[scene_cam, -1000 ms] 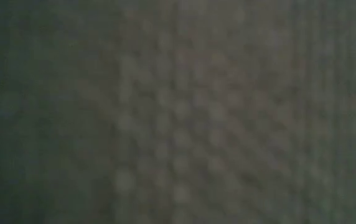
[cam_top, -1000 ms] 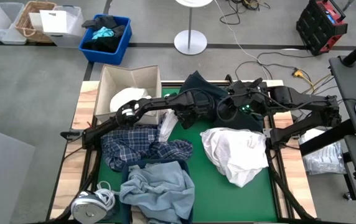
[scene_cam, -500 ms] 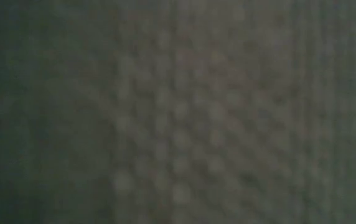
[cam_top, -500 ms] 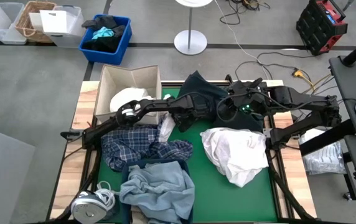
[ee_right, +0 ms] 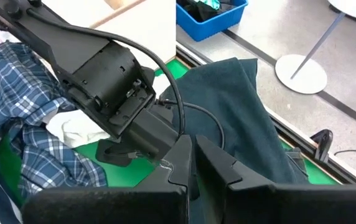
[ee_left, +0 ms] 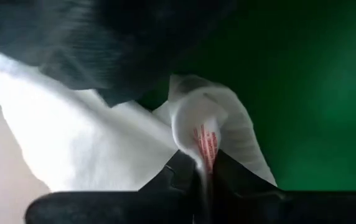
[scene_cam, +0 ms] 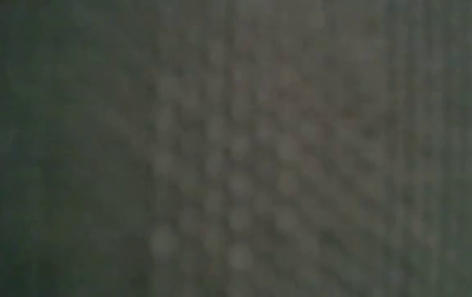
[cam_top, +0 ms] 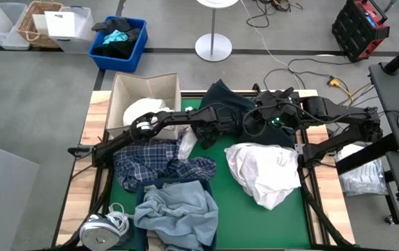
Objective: Sort clothes
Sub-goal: Put the white shorts into the white laundry organizer
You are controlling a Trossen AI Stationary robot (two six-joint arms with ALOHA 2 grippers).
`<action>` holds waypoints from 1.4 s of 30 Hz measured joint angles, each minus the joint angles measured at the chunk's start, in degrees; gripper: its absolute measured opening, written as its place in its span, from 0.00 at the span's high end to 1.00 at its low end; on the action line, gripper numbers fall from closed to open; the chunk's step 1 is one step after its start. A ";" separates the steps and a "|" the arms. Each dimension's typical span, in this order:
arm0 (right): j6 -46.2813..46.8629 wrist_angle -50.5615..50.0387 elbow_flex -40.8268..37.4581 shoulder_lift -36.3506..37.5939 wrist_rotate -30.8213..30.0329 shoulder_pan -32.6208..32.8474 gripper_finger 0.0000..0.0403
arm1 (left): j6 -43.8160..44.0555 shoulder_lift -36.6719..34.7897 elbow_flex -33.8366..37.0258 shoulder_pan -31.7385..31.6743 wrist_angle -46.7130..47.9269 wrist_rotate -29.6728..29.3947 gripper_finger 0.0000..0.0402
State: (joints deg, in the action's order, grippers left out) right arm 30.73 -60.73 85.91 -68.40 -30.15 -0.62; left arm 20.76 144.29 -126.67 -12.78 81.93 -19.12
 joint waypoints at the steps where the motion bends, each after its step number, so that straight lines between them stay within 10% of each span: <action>1: -0.24 0.00 0.00 0.00 0.00 0.00 0.97 | -0.14 -0.13 0.00 0.02 0.17 0.35 0.99; 24: -0.36 0.15 0.00 0.02 -0.01 -0.04 0.97 | -0.77 -22.23 -8.18 1.92 5.05 1.25 1.00; 32: 0.78 0.18 -0.19 0.02 -0.02 -0.04 0.97 | -6.23 -34.15 -8.06 3.12 -5.85 15.48 1.00; 42: 2.35 0.20 -0.97 -0.04 -0.96 -0.17 0.97 | -11.72 -44.60 -8.22 1.13 -14.04 13.42 1.00</action>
State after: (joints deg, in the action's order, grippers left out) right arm 33.08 -60.53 84.94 -68.45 -31.11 -0.80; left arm 9.04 99.69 -134.89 -11.65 67.89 -5.70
